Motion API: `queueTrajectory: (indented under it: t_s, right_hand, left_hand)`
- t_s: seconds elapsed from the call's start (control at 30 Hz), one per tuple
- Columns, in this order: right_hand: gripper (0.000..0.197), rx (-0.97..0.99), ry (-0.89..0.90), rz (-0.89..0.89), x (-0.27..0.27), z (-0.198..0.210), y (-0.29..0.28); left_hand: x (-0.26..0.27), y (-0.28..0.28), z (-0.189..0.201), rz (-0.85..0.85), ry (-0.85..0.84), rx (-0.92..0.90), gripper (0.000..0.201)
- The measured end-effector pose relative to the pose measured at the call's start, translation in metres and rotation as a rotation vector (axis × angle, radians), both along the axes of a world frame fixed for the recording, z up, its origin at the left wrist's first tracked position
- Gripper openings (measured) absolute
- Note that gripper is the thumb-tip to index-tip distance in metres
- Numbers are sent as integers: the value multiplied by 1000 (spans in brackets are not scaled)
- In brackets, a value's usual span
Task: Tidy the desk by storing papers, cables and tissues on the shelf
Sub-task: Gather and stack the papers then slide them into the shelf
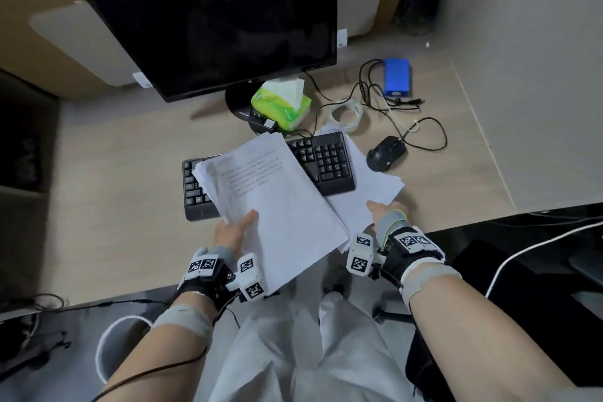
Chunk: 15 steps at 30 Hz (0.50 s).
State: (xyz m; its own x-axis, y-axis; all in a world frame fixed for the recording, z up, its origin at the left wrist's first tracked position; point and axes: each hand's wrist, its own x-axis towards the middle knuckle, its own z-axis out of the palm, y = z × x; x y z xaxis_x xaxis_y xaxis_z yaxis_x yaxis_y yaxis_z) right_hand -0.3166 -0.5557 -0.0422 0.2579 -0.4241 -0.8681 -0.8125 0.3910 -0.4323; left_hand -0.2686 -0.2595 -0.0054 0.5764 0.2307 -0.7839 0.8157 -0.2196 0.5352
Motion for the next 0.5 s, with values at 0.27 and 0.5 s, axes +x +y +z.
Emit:
queueTrajectory:
  t_s: [0.27, 0.5]
  right_hand:
    - [12, -507, -97, -52, 12, 109, 10]
    - [22, -581, -498, 151, 57, 167, 68]
  left_hand:
    - [35, 12, -7, -159, 75, 52, 60]
    - [60, 56, -23, -269, 139, -30, 56]
